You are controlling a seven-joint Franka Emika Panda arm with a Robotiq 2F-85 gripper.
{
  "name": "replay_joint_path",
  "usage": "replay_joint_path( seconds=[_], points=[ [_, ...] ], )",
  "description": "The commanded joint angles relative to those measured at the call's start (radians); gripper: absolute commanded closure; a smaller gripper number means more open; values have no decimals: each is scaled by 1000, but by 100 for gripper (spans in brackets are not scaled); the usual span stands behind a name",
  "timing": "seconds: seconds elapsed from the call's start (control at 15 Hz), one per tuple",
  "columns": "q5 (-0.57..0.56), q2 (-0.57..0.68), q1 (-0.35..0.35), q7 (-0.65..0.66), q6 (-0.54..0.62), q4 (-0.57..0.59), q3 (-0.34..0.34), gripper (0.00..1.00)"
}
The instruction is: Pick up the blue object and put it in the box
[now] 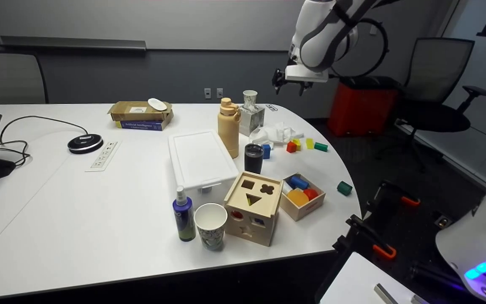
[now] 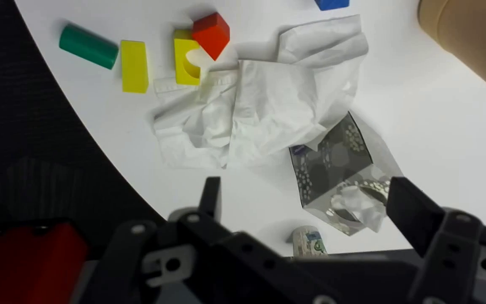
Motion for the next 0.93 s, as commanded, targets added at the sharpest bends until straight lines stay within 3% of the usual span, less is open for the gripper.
replay_joint_path(
  seconds=[0.0,0.47,0.87],
  points=[
    [119,182,117,-21,-43,165,-83,0],
    [276,387,219,-31,-124,324,-124,0],
    [306,460,223,-35,-201,361,-132,0]
  ],
)
